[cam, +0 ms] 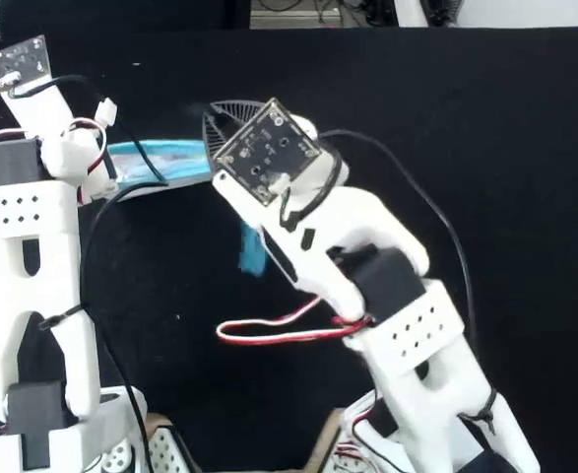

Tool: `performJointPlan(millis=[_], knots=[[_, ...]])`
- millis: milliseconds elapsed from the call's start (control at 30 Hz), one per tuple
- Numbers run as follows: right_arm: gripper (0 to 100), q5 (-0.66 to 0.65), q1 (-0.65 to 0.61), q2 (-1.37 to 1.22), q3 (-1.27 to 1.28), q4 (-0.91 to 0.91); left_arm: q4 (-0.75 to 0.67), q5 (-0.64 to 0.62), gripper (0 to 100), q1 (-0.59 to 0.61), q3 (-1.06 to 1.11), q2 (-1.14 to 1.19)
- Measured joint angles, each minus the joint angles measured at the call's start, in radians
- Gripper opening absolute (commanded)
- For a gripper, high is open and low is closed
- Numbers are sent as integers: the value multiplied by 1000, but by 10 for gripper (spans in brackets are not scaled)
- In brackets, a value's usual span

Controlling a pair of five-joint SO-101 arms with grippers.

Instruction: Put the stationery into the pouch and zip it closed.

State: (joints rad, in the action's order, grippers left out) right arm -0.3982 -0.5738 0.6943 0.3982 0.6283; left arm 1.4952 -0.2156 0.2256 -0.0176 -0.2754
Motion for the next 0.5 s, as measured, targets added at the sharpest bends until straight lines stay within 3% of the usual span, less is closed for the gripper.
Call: performJointPlan(millis=[100, 300, 500], knots=[[11, 0, 0, 0, 0, 0, -3, 0, 180, 0, -28, 3], [18, 5, 0, 0, 63, 25, -3, 2, 149, 0, -69, 5], [276, 6, 37, 0, 172, 190, -3, 2, 149, 0, -69, 5]])
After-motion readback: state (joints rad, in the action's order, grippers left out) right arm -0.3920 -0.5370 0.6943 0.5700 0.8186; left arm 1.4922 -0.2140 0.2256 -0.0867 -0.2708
